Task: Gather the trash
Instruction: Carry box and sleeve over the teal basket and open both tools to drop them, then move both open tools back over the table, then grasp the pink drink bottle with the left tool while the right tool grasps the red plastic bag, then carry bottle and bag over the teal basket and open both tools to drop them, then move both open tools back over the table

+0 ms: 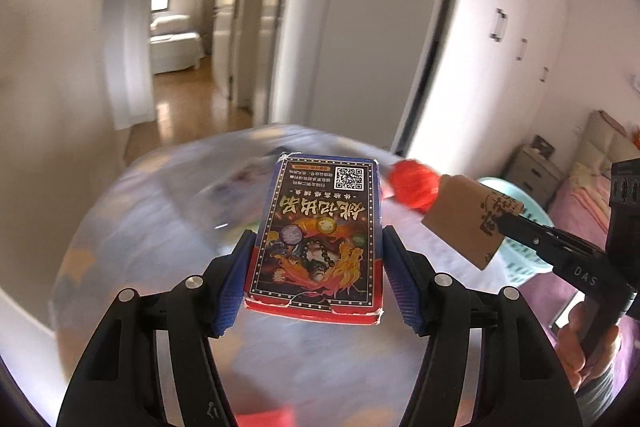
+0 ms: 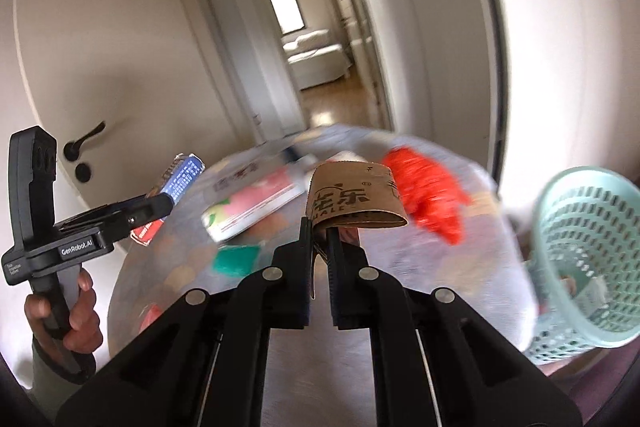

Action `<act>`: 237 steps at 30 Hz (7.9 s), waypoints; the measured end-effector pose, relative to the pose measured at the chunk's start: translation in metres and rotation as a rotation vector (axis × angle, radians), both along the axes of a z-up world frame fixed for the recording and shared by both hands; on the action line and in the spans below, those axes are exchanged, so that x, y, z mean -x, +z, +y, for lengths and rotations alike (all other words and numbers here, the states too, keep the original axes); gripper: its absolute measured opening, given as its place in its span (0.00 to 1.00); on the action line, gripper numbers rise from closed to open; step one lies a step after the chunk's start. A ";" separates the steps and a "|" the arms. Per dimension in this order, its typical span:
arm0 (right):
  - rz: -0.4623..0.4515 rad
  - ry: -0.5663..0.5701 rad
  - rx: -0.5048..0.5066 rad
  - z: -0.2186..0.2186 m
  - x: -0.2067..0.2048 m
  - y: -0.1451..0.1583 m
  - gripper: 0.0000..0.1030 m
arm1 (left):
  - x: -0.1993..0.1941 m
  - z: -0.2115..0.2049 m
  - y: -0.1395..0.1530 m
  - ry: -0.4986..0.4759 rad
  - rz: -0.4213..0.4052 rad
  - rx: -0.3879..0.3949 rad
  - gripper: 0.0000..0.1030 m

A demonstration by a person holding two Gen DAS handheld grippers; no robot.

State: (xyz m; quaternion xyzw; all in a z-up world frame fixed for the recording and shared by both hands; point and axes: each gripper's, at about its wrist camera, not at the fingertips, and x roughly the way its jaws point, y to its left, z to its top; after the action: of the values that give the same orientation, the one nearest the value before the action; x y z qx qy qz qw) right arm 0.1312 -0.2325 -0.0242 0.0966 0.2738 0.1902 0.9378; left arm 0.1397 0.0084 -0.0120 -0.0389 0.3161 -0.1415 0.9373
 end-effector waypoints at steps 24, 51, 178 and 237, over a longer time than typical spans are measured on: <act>0.126 -0.621 -0.054 -0.240 0.007 -0.027 0.05 | -0.085 -0.301 -0.037 -0.464 0.086 -0.098 0.59; 0.201 -0.646 -0.047 -0.243 -0.006 -0.041 0.43 | -0.065 -0.287 -0.029 -0.417 0.045 -0.089 0.76; 0.004 -0.722 -0.072 -0.239 0.038 -0.025 0.22 | -0.067 -0.301 0.013 -0.459 0.022 -0.035 0.46; -0.011 -0.441 -0.013 -0.123 0.018 0.003 0.51 | 0.027 -0.032 0.024 0.018 -0.038 0.131 0.67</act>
State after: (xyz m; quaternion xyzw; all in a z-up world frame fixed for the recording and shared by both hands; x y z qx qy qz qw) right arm 0.1134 -0.3557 -0.0217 0.1591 0.2399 -0.0172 0.9575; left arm 0.1122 -0.0237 0.0124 -0.1004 0.2878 -0.1543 0.9398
